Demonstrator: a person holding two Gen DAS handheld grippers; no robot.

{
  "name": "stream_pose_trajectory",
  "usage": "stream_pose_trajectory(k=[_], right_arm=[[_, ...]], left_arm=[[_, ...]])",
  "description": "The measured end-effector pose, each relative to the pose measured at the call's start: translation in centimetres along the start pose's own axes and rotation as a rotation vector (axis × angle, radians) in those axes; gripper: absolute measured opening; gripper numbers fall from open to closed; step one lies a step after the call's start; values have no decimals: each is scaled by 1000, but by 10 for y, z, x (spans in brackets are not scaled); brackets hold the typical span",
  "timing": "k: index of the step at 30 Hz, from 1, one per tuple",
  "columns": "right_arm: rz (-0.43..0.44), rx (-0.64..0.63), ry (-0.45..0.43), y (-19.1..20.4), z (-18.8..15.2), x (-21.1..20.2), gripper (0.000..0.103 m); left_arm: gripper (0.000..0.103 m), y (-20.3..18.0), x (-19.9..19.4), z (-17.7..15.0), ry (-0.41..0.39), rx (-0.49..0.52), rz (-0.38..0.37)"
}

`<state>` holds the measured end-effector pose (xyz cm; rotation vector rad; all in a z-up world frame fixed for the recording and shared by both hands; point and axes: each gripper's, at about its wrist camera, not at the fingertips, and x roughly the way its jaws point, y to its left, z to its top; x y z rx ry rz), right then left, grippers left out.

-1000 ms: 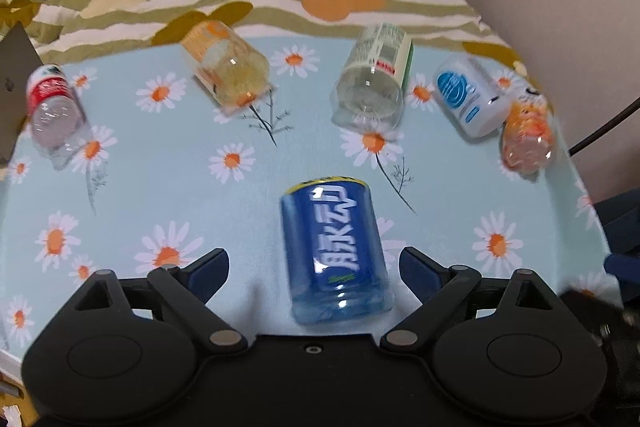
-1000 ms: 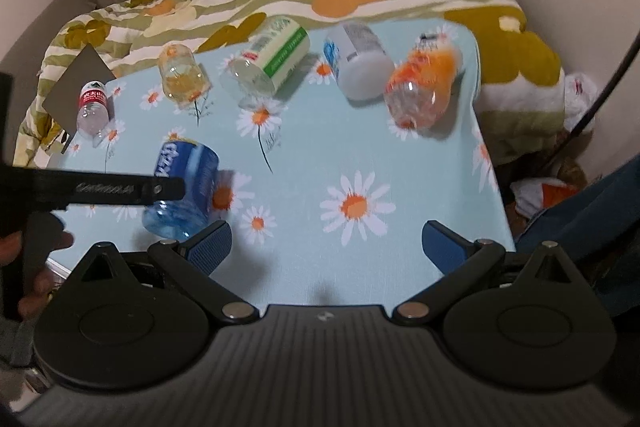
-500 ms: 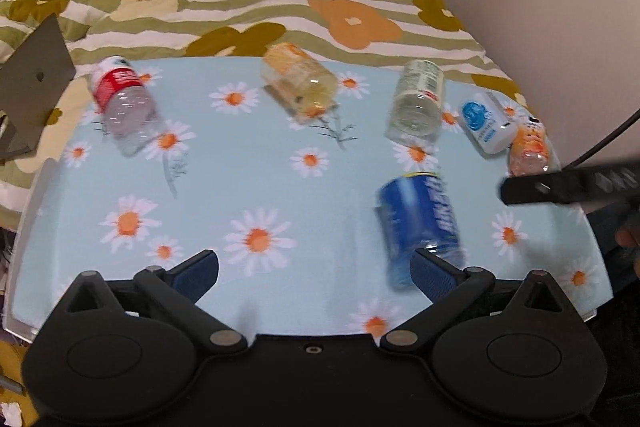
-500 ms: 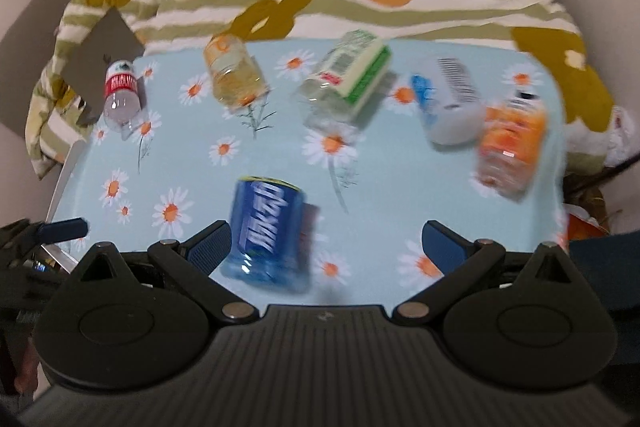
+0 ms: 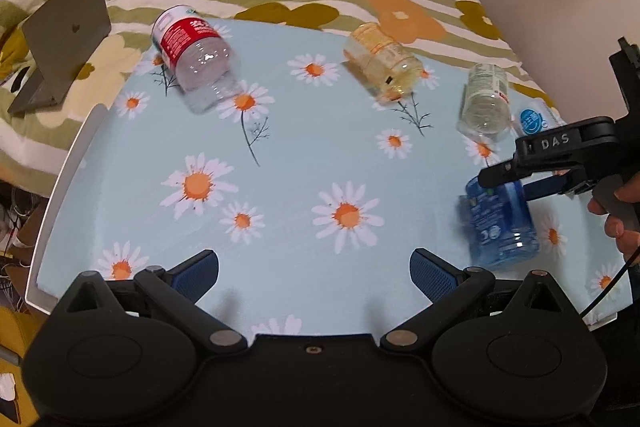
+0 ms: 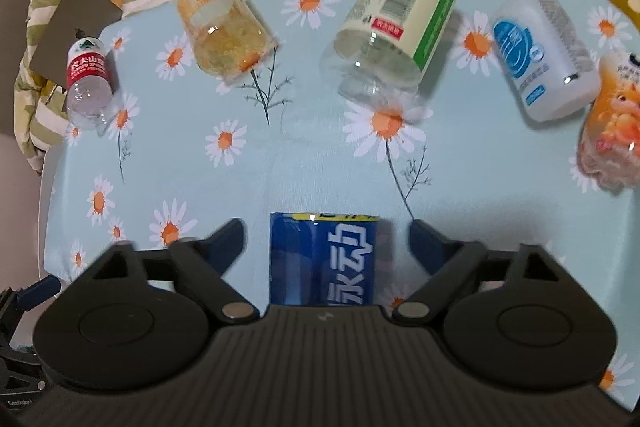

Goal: Flip cup upright
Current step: 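Rotate the right tool to turn the blue cup open end up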

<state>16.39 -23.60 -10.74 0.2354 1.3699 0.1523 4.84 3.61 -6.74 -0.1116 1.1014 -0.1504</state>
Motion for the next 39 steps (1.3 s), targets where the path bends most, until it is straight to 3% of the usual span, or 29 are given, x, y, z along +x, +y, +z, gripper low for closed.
stream_pose_trajectory(k=[4,11,17,20,23,26,29,34,39], right_arm=[[24,37,31,-6,-2,8,75],[28,38,-1,-6,-7,2,74],[45,31,-102,0,-18,-22,73],[77,45,-228,8,-33,-40,73],[82,54,-437,18,-55,-50,73],[35,55,-638,30,-78,-40,73],[26,69,-772,38,-96,-22,74],[-49,25,-919,50,-108,7,74],[-59,35,-952,52,-110,18,74]], left_arm=[[103,0,-2,-1,-2,12,-2],[103,1,-4,-2,-5,15,-7],[103,2,-9,0,-13,19,-10],[103,2,-14,2,-34,28,-2],[103,3,-18,2,-58,30,4],[103,5,-18,0,-70,35,12],[103,5,-18,-4,-79,56,25],[103,9,-22,-16,-113,127,64],[103,15,-19,-22,-115,139,81]])
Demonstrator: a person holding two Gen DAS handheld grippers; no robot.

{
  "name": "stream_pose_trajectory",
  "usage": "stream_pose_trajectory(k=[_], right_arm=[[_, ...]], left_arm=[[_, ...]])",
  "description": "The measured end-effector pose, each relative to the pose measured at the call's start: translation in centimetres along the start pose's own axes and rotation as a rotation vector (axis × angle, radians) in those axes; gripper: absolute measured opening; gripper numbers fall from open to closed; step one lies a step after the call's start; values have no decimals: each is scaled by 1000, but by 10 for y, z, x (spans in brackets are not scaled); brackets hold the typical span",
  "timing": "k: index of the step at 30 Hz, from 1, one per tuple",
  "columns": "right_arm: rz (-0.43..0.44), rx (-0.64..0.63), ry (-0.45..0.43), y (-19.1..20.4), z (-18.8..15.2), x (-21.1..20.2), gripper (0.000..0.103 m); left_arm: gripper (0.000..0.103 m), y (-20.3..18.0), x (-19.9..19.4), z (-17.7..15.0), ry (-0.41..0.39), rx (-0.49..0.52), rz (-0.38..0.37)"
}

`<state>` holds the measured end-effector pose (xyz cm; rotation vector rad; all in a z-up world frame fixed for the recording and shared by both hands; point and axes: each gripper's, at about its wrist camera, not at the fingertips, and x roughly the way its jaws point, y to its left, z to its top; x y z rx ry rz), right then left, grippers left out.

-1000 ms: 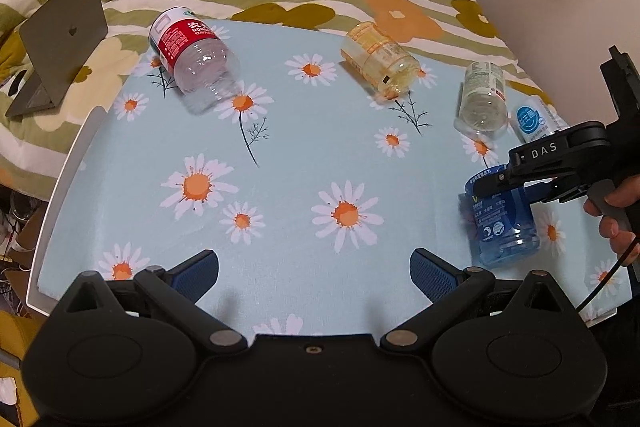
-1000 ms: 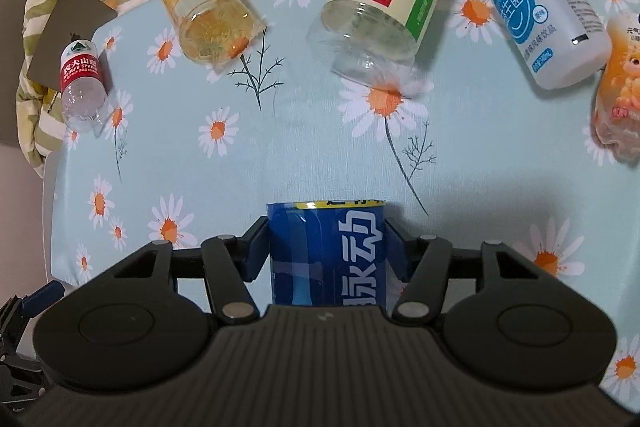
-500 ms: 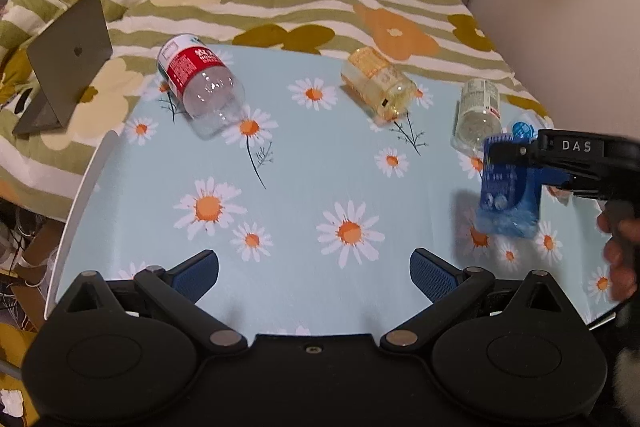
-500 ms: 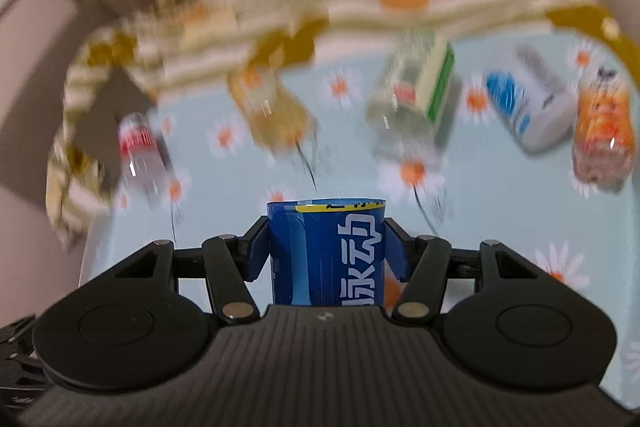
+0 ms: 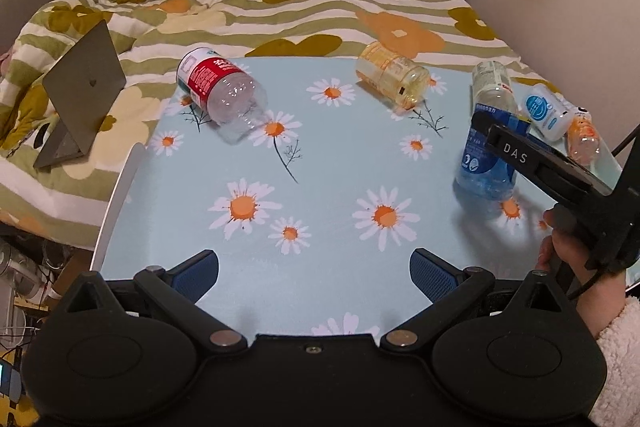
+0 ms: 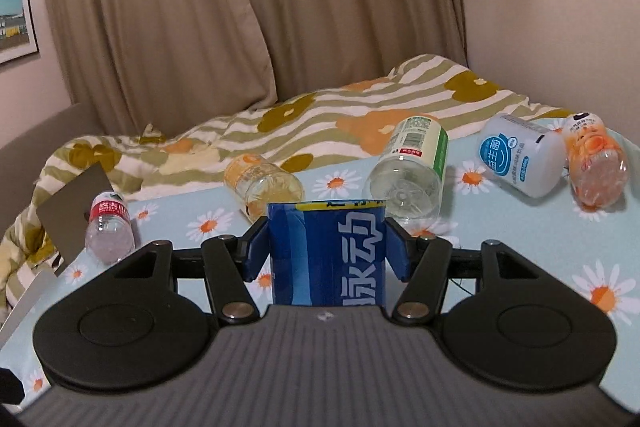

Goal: Flip cup upright
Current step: 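Rotate the right tool to turn the blue cup open end up, then lower the upright blue cup onto the tray and open the right tool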

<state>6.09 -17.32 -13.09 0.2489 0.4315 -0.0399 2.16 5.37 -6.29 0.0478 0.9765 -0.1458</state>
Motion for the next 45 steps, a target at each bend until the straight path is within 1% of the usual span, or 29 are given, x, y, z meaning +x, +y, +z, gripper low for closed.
stream_pose_trajectory(k=[2,4,7,10,16,29,32,36,38,39,40,45], right_arm=[[-1,-23,10,1,-2,-5,74],[-14,-49,37,5,-4,-9,74],[-22,-69,96,8,-6,-15,74],[-31,-119,147,12,-6,-18,74],[-39,-204,189,22,-8,-20,74],[-31,-189,286,23,3,-12,75],[-26,-176,308,23,4,-10,77],[-27,-174,333,23,5,-8,88],[-33,-181,351,24,6,-7,90],[-36,-186,364,25,7,-7,98],[-35,-189,379,25,9,-8,103],[-14,-219,399,25,31,-31,103]], left_arm=[[103,0,1,0,-2,2,-5],[103,-2,0,0,-8,9,-9],[103,-3,-1,2,-16,17,-16],[103,-3,-1,3,-19,8,-30],[103,-3,0,6,-15,-8,-44],[103,0,-2,6,-10,-45,-62],[103,-1,-2,6,-13,-44,-58],[103,-1,-3,6,-20,-49,-58],[103,-1,-3,6,-23,-56,-60],[103,-1,-4,6,-26,-61,-61],[103,-1,-6,7,-29,-68,-62],[103,-5,-22,18,-72,-83,-57]])
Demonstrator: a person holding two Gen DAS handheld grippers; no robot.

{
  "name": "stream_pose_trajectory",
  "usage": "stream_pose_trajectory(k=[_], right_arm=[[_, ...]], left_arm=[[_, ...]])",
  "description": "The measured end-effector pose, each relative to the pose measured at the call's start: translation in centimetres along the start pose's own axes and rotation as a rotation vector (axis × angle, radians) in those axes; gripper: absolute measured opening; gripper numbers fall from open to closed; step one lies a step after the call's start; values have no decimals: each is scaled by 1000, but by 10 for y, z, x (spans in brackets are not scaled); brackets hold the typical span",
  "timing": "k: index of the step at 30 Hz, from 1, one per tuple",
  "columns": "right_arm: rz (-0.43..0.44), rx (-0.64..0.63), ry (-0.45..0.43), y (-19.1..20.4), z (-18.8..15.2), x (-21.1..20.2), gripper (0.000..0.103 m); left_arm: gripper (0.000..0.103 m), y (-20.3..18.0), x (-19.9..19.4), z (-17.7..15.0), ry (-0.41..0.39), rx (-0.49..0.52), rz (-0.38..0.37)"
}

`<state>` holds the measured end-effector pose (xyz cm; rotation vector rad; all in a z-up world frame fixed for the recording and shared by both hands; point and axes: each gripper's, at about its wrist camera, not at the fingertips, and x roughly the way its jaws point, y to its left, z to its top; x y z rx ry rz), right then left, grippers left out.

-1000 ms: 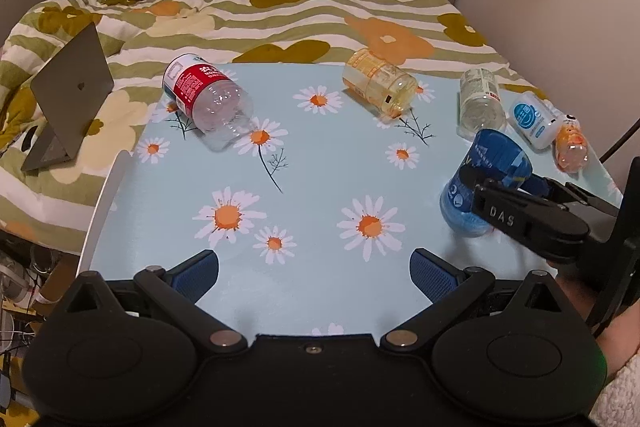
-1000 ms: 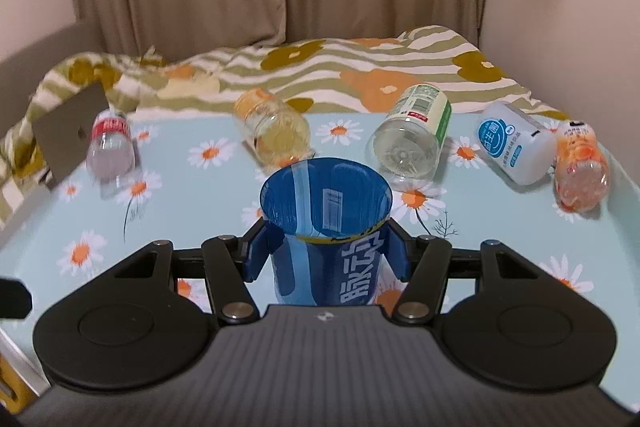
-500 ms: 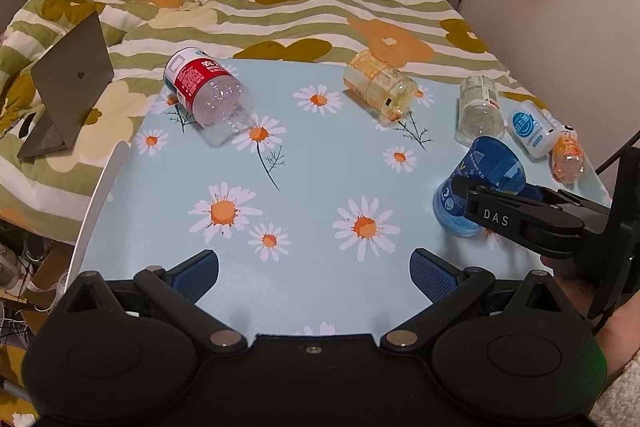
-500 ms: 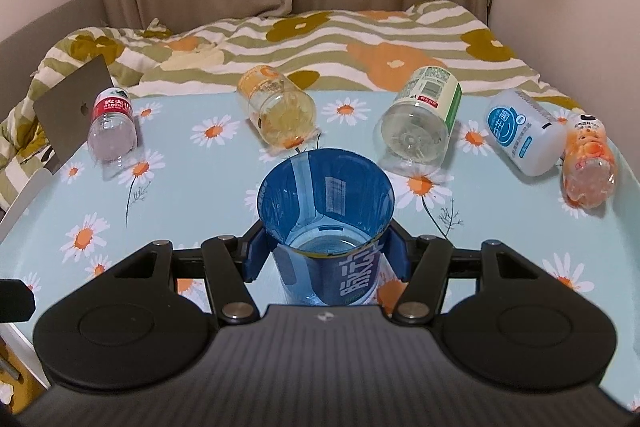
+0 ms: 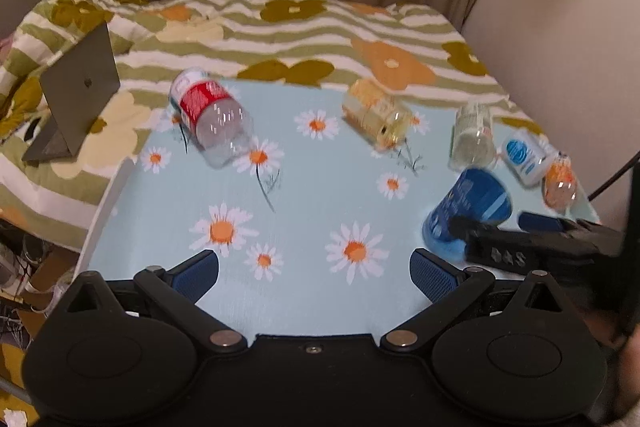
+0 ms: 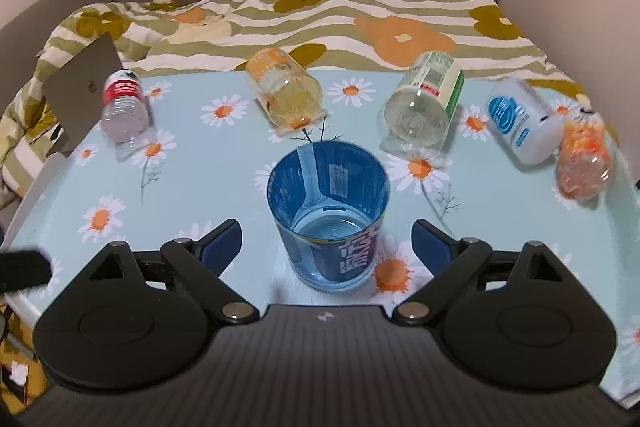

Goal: Flip cup upright

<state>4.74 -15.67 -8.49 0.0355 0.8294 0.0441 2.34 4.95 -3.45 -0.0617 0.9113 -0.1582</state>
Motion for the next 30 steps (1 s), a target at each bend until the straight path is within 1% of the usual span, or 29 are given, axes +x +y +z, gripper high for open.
stream_pose_trajectory(k=[6,10,14,22,30], right_arm=[[0,-33,21,-18,15,-49,103],[-18,-17,36,-38,21,-74,103],[-41,6,37,-57,24,-92,103],[-67,38,30,-81,17,-108,103],[-61,60,39,-88,11,-110,103]], left_arm=[[103,-20,-19,16,-67,31,24],[103,-38,-25,21,-102,61,36],[103,-53,-30,21,-125,79,32],[103,-70,-34,11,-142,103,37],[103,-81,-37,4,-145,123,46]])
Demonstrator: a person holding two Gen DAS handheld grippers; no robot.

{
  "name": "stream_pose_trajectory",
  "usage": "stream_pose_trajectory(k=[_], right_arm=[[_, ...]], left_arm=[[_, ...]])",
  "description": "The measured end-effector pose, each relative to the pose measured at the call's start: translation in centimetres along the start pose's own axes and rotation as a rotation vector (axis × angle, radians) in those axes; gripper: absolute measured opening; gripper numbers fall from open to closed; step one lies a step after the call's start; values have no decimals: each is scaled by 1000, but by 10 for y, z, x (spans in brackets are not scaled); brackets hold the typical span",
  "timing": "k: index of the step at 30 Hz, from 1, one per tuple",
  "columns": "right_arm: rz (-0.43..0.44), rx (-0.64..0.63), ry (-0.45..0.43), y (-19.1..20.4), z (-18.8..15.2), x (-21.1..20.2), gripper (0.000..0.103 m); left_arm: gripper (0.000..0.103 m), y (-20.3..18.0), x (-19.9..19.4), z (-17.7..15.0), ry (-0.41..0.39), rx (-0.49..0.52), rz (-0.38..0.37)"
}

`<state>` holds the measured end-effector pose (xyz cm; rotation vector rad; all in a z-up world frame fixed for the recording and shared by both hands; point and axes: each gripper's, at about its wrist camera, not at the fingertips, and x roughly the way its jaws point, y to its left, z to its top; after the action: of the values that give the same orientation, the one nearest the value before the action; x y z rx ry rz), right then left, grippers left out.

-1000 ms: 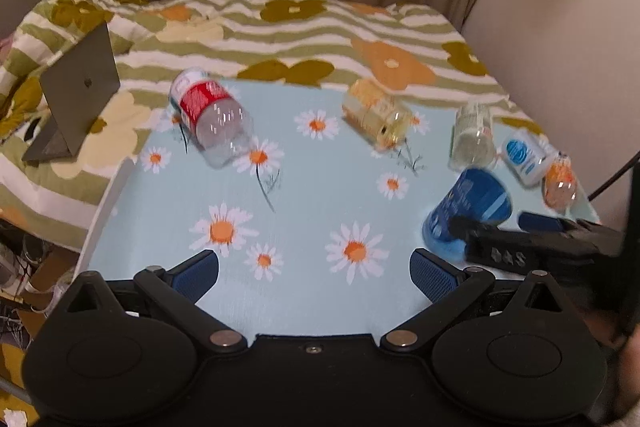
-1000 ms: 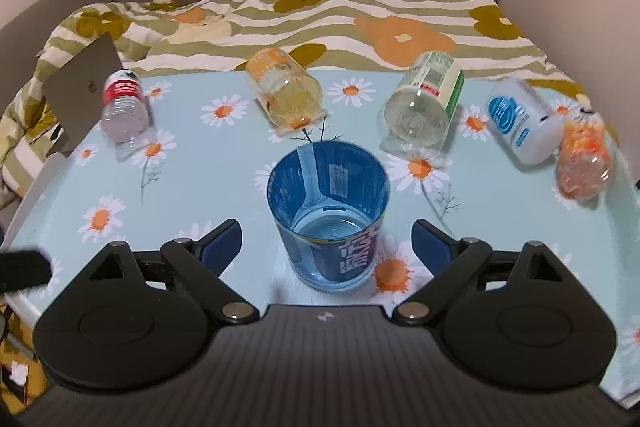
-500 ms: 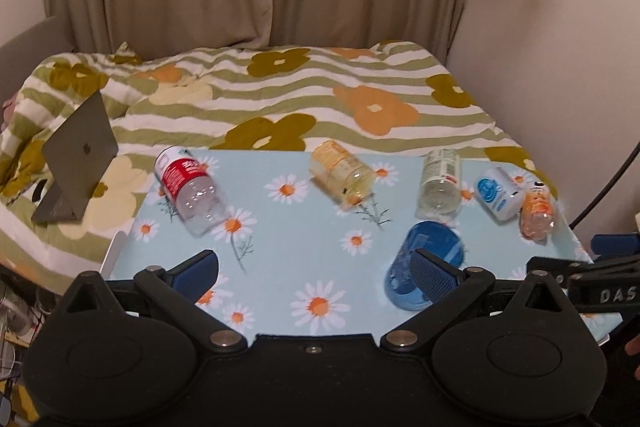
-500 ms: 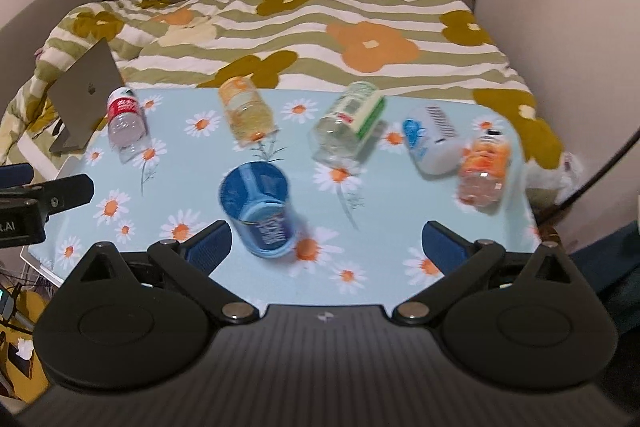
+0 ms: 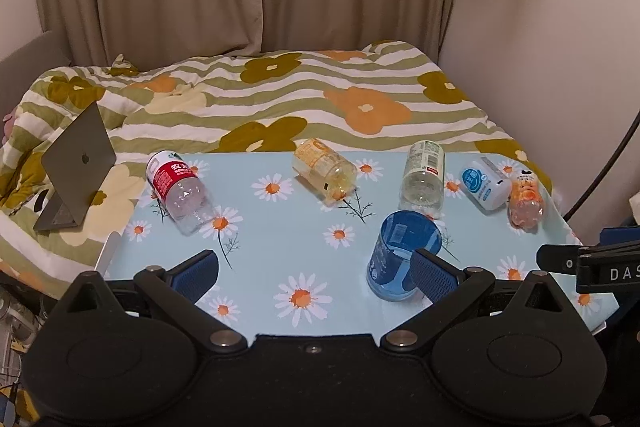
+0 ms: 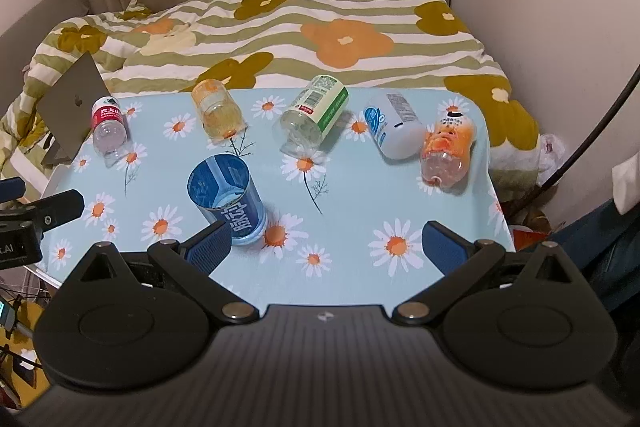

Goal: Flip cup upright

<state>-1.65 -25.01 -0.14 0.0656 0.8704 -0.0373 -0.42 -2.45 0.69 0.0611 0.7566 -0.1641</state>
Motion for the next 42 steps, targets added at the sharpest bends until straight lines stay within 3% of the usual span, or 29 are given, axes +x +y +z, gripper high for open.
stream_pose_trajectory(k=[42], right_arm=[[2,6,0,-2,-1,2,103]], left_arm=[[103,-1,2,4,-11,34,33]])
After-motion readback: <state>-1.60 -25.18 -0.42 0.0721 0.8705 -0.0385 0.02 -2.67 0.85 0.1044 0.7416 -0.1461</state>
